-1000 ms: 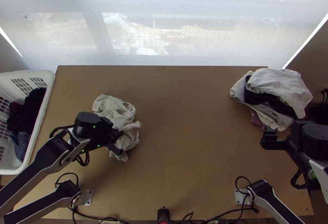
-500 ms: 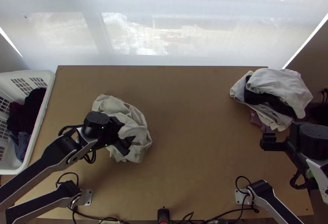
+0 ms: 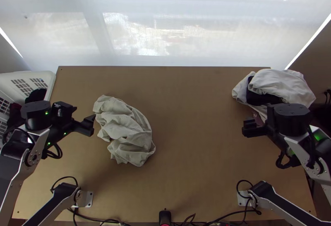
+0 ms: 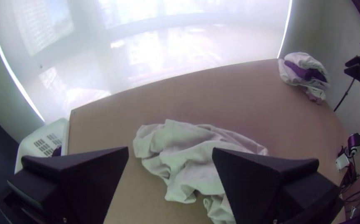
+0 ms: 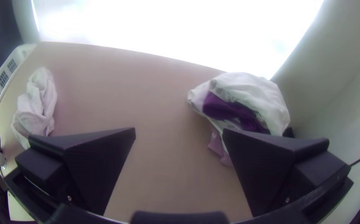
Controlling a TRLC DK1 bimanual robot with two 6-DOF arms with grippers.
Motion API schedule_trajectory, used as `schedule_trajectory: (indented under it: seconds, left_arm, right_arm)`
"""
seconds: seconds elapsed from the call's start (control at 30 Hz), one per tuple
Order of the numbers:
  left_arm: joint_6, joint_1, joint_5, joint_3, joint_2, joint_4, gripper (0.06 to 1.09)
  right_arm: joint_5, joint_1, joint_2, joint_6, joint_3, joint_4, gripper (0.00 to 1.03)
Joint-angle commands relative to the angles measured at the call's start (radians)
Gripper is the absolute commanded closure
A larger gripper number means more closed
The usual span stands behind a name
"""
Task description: Fold the t-shirt
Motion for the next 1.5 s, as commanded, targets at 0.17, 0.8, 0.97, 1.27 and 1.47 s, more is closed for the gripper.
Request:
schedule_trajectory:
  seconds: [0.17, 0.8, 0.97, 1.27, 1.47]
  left_arm:
    - [-0.084, 0.164, 0.008, -0.159, -0.173, -0.177, 0.1]
    - [-0.199, 0.284, 0.096, -0.234, -0.167, -0.237, 0.11]
    - [-0.199, 0.285, 0.094, -0.249, -0.162, -0.234, 0.11]
    - [-0.199, 0.287, 0.096, -0.301, -0.162, -0.214, 0.11]
    - [-0.199, 0.287, 0.099, -0.317, -0.153, -0.197, 0.11]
  right_arm:
    - [-0.033, 0.407, 0.301, -0.137, 0.105, 0.122, 0.05]
    - [-0.217, 0.613, 0.785, -0.2, 0.295, 0.391, 0.05]
    - [-0.247, 0.64, 0.898, -0.204, 0.326, 0.443, 0.05]
    - [-0.267, 0.663, 1.042, -0.203, 0.415, 0.443, 0.05]
    - [-0.273, 0.673, 1.104, -0.203, 0.482, 0.443, 0.07]
